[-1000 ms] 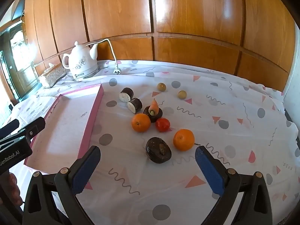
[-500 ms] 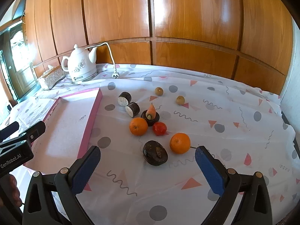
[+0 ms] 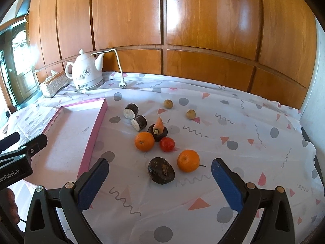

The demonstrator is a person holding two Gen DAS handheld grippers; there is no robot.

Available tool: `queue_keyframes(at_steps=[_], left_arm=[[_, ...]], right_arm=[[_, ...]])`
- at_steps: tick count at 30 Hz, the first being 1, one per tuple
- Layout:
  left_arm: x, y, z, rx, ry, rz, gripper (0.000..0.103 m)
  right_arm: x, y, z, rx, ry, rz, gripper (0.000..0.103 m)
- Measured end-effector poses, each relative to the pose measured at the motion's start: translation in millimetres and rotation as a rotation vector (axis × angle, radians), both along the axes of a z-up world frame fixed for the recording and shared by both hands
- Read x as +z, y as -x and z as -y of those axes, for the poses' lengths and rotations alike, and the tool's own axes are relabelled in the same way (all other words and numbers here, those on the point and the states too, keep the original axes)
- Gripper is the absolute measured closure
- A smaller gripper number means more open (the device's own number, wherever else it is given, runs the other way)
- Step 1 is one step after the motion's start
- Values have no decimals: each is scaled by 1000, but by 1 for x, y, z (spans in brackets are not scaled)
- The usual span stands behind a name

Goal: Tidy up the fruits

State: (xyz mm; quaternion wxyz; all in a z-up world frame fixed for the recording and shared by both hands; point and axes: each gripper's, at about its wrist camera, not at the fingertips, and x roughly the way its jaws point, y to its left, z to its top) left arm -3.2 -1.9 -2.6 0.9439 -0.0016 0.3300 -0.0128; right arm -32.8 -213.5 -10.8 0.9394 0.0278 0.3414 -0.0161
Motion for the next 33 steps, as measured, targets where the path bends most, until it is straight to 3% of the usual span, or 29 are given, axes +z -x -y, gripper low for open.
queue_keyframes(at_steps=[33], left_arm=[[1, 3, 9, -35, -9, 2, 0]], right_arm=[[6, 2, 14, -31, -2, 18, 1]])
